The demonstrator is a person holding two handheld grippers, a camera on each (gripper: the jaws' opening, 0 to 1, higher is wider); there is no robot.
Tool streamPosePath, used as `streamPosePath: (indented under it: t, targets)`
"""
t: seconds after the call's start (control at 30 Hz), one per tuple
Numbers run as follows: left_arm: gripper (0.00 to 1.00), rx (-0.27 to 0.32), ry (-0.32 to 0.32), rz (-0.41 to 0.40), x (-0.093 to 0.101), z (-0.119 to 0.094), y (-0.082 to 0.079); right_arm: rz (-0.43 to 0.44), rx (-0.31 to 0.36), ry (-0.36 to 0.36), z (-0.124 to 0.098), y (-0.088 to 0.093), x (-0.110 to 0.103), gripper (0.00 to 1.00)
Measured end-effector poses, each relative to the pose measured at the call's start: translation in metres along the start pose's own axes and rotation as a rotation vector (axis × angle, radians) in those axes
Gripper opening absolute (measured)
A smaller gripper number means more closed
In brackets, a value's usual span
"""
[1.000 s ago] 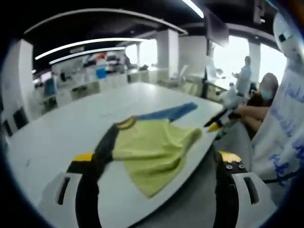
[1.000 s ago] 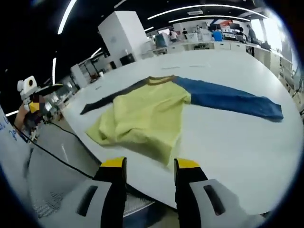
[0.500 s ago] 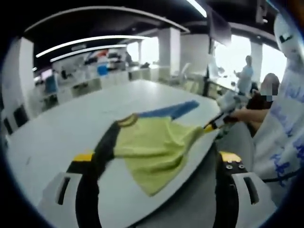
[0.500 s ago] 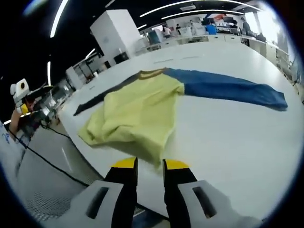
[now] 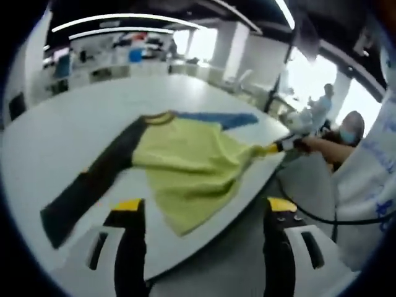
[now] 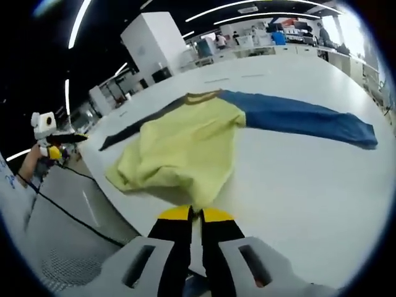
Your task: Fold the garment on the visible template until the final outline fits inside the template.
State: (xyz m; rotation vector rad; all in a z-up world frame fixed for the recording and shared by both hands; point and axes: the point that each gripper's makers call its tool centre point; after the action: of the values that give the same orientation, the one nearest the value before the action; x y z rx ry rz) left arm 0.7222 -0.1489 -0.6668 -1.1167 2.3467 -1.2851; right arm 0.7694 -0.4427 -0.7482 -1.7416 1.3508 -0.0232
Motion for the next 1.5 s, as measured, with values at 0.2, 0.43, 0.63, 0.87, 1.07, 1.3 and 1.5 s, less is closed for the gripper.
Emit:
streamPosePath:
  t: [0.2, 0.43, 0.63, 0.87, 1.07, 1.3, 1.5]
  targets:
    - [0.49, -0.048, 0.039, -0.269, -0.021, 0.021, 0.025, 0.0, 0.004, 0.0, -0.002, -0.001, -0.003, 0.03]
    - [0.27, -0.181, 0.026, -0.395, -0.033, 0.033, 0.057, -0.007, 0.013, -0.006, -0.004, -0.004, -0.005, 0.03]
    - [0.21, -0.224, 0.024, -0.457, -0.037, 0.041, 0.072, -0.009, 0.007, -0.006, -0.003, -0.004, -0.003, 0.03]
    - [0.22, -0.296, 0.001, -0.4, -0.035, 0.047, 0.088, -0.011, 0.004, -0.003, -0.004, -0.005, -0.006, 0.03]
    - [0.22, -0.28, 0.022, -0.418, -0.034, 0.048, 0.08, -0.016, -0.005, -0.005, -0.003, -0.004, -0.009, 0.03]
    - [0.2, -0.283, 0.032, -0.402, -0.03, 0.053, 0.076, -0.021, -0.01, -0.002, -0.004, -0.006, -0.016, 0.03]
    - [0.11, -0.314, 0.002, -0.337, -0.035, 0.056, 0.079, -0.017, -0.008, -0.002, -0.005, -0.008, -0.011, 0.03]
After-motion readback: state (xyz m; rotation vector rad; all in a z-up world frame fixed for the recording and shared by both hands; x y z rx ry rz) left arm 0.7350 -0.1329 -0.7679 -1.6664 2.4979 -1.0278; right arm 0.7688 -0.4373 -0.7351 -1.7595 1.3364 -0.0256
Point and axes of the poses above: the point that each gripper's makers call its tool centre point, and the gripper's own axes: z roughly forward along the fingers, x roughly to its right, y roughly out of its underside, and after that the axes turned 11 degrees about z, right-handed
